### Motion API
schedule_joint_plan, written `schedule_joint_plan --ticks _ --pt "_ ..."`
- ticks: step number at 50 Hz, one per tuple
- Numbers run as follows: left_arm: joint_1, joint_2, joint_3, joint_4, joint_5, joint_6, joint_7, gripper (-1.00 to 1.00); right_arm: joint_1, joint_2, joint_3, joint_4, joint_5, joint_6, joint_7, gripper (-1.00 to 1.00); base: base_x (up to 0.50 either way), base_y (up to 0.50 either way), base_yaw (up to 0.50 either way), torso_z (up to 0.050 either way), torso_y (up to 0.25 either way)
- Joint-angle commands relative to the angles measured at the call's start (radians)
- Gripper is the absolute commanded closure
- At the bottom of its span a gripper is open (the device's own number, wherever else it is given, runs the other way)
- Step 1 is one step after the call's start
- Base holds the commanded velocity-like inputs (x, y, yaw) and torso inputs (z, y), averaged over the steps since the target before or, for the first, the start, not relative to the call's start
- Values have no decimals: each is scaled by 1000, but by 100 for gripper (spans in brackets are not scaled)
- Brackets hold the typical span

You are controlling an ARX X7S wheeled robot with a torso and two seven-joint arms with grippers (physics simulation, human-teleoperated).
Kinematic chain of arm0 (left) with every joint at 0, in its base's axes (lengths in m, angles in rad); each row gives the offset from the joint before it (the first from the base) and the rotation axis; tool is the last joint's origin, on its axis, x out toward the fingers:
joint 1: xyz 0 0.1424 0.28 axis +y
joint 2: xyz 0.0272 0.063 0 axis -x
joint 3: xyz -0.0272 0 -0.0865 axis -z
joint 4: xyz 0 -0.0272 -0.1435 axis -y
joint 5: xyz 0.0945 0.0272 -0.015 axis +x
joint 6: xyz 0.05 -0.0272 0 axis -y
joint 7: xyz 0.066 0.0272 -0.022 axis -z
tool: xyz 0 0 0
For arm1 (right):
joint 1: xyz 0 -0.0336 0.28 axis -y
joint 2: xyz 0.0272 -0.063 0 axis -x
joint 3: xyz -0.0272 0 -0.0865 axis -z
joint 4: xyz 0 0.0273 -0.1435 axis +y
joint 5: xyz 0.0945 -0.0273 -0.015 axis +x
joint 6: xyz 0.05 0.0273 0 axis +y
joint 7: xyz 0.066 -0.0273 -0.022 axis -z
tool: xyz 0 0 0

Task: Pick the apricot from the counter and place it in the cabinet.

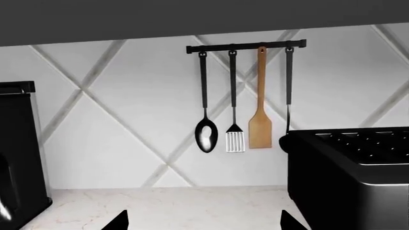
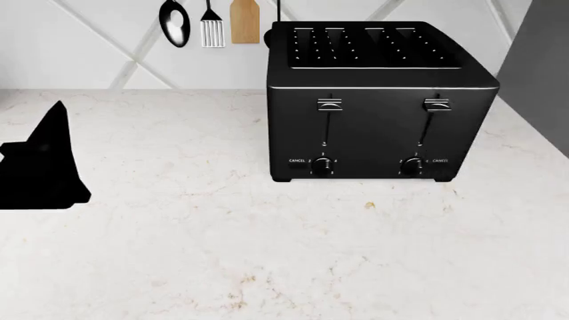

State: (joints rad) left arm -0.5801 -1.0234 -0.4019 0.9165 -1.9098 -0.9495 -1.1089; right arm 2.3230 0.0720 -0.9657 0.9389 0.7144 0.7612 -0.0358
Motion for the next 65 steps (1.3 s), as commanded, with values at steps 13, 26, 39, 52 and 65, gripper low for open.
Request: schedule_joint_plan --ticks 13,26,39,52,65 --pt "-28 -12 38 5 -16 17 -30 -100 -80 -72 -124 310 160 -209 -82 100 0 0 0 0 0" --pt "-12 -5 22 0 -4 9 -15 -100 -112 -72 -260 331 300 -261 -73 100 3 0 0 0 0" --pt "-9 5 22 -8 21 0 0 -100 -61 -72 -346 348 402 -356 -38 100 4 1 1 0 0" --pt "5 15 18 -13 42 -8 11 -100 -102 -72 -430 348 447 -323 -40 -100 0 0 0 0 0" --pt "25 20 -6 -11 48 -10 23 -100 -93 -72 -461 334 469 -338 -32 -100 4 1 1 0 0"
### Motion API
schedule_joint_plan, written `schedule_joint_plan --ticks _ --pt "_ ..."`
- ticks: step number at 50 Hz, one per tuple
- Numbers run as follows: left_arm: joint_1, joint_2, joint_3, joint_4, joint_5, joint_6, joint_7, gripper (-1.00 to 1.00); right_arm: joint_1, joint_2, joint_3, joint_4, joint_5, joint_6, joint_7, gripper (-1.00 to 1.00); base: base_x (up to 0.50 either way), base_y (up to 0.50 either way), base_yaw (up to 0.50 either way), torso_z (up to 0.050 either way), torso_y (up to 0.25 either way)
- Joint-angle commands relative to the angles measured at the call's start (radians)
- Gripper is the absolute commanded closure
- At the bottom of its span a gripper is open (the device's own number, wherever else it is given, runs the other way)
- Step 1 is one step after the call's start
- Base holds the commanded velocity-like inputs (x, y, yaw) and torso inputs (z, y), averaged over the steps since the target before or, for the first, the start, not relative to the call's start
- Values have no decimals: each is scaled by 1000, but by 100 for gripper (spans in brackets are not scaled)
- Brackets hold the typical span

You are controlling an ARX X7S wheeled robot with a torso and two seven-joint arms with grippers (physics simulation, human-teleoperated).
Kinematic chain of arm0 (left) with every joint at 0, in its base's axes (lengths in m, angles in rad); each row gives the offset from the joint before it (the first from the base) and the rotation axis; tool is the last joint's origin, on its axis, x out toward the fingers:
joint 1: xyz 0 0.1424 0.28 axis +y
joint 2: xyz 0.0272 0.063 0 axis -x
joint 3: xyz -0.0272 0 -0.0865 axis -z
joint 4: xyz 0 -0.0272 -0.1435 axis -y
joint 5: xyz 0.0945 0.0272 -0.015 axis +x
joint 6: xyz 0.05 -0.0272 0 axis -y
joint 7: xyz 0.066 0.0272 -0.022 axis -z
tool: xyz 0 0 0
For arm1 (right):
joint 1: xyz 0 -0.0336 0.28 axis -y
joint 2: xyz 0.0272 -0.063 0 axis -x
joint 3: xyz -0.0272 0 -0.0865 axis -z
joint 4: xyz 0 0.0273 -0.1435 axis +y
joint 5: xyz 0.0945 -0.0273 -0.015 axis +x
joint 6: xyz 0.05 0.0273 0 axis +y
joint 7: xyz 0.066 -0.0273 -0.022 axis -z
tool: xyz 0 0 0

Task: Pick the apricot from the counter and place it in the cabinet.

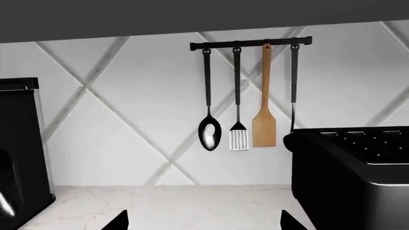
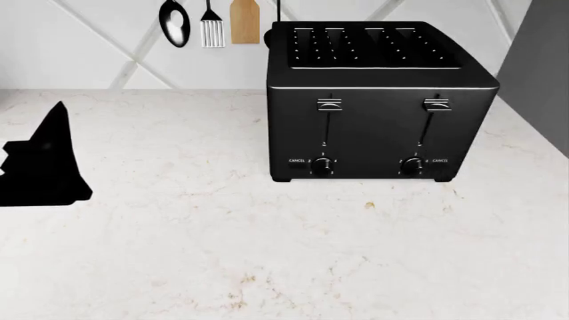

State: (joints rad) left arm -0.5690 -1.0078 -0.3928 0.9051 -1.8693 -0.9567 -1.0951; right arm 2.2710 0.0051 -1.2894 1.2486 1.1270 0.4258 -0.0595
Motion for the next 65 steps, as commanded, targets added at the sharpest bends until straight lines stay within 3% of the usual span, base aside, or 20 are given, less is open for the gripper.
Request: schedule_joint_plan --ticks 1,5,13,18,26,35,46,65 --pt "14 4 -16 0 8 -3 10 -100 -37 -5 -137 23 58 -4 -7 -100 11 0 3 0 0" --pt "15 3 -17 0 8 -2 10 -100 -13 4 -129 -6 66 2 0 -100 0 0 0 0 0" --pt "-1 -7 -5 -4 2 3 4 -100 36 247 -61 -510 171 157 281 -100 0 0 0 0 0" --pt "-30 -5 32 -9 8 6 -1 -100 78 336 -6 -707 226 258 384 -100 0 0 0 0 0" --pt "-34 1 43 -13 17 5 4 -100 77 395 193 -917 240 456 496 -100 0 0 0 0 0" --pt "-45 1 56 -15 18 8 3 -100 32 475 282 -1130 378 566 651 -100 0 0 0 0 0" --pt "-73 1 87 -17 15 13 -6 -100 -34 549 329 -1305 492 592 769 -100 0 0 0 0 0" --pt "-151 6 175 -29 11 13 -25 -100 -227 646 375 -1624 570 494 944 -100 0 0 0 0 0"
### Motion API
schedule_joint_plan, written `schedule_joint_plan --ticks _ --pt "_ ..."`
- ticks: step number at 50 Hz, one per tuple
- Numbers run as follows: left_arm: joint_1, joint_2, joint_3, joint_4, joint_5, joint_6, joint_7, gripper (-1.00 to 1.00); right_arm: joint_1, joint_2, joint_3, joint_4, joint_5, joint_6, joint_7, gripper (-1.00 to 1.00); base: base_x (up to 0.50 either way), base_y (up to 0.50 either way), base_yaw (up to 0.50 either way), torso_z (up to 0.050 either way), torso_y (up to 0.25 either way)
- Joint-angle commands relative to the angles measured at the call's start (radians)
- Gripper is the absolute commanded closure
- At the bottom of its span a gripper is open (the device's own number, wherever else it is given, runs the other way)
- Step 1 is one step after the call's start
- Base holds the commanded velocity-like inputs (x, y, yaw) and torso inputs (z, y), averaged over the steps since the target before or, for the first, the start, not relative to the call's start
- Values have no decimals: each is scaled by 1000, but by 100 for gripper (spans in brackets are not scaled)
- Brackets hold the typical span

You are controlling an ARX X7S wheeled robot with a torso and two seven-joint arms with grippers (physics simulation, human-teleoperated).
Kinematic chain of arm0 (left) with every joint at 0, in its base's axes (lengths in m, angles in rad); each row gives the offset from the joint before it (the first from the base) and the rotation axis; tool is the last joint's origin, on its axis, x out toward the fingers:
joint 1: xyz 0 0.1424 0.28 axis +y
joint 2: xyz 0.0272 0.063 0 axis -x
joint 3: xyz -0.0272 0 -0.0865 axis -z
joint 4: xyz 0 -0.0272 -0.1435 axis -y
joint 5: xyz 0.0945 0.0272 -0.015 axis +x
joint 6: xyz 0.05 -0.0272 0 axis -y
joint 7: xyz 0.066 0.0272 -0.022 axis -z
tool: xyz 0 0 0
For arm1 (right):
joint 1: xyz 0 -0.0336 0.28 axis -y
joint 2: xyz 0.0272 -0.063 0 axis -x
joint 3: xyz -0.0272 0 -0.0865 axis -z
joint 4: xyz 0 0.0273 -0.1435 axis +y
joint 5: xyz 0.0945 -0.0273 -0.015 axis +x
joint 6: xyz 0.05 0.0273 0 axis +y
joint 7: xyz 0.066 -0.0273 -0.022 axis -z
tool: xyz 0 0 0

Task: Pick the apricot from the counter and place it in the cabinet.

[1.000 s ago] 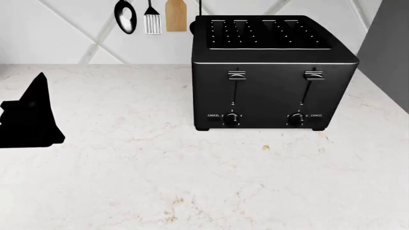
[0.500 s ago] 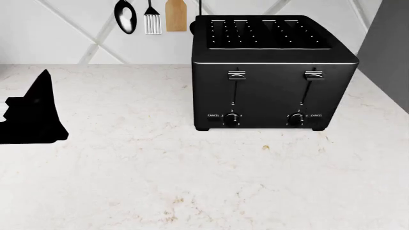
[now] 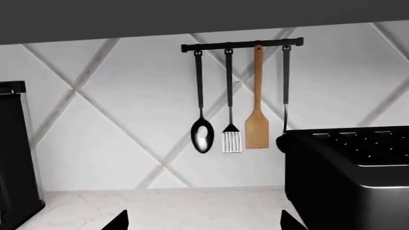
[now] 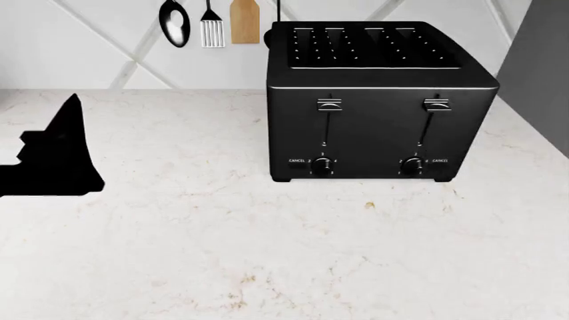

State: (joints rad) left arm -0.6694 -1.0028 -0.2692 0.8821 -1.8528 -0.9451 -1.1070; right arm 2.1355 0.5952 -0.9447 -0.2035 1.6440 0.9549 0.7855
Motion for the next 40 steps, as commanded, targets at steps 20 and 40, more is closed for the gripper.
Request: schedule_joint_plan --ticks 20,40 --pt "-314 44 283 -41 -53 -23 -89 -100 -245 145 45 -397 88 -109 228 -100 0 0 0 0 0" --pt "-370 30 299 -49 -85 -14 -104 -100 -300 223 62 -512 91 -133 282 -100 0 0 0 0 0"
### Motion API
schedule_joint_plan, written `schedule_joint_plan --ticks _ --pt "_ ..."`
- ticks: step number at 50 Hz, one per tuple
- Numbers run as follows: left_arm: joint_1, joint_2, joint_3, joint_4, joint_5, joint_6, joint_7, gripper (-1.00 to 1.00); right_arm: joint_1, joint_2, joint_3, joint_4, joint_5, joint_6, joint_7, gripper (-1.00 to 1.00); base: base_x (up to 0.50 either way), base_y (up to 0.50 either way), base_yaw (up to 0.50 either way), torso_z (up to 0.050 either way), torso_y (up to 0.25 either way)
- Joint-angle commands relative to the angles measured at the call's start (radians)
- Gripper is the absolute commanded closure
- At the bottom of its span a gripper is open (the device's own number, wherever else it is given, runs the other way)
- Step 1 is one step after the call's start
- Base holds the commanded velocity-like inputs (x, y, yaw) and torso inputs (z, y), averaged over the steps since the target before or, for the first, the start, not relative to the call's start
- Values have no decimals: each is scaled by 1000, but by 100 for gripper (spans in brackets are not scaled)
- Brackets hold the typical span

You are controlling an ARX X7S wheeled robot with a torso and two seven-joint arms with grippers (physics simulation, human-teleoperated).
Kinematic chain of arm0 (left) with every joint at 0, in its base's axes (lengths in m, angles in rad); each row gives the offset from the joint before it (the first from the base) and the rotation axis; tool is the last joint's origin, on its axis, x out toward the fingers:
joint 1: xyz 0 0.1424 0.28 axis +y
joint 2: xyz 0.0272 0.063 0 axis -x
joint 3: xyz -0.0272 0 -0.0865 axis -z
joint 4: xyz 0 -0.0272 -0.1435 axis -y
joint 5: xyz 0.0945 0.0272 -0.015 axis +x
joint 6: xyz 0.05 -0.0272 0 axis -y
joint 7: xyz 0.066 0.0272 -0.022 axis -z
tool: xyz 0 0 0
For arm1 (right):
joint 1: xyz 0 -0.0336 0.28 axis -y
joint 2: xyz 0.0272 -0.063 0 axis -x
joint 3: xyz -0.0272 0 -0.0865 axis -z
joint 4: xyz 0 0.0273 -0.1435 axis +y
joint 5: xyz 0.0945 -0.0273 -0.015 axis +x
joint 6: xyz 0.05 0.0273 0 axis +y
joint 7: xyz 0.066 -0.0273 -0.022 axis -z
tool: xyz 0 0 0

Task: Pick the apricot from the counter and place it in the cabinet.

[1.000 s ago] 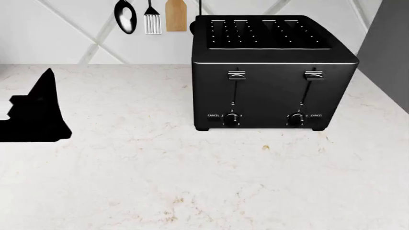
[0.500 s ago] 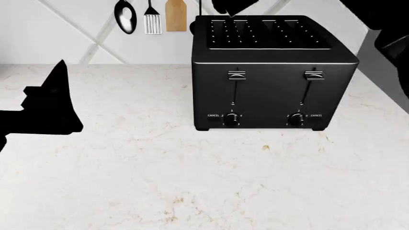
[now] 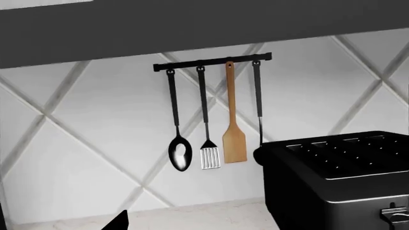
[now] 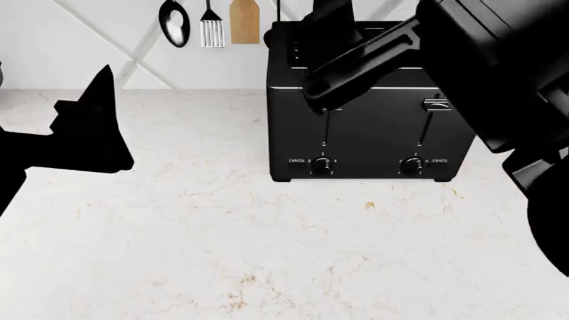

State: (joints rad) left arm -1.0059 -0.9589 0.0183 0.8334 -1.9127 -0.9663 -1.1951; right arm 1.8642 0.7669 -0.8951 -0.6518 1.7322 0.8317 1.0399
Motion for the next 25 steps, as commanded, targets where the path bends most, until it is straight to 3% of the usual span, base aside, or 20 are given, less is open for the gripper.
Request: schedule_joint_plan --ticks 1,9,25 --pt "-35 -17 10 1 -28 8 -17 -100 -31 59 14 -66 2 -9 26 -100 0 0 0 0 0" --pt "-49 -19 16 1 -38 13 -26 -100 -49 93 19 -92 8 -15 41 -100 0 0 0 0 0" --pt "-210 59 145 -46 -46 -16 -67 -100 -122 140 48 -214 9 -85 89 -100 0 0 0 0 0"
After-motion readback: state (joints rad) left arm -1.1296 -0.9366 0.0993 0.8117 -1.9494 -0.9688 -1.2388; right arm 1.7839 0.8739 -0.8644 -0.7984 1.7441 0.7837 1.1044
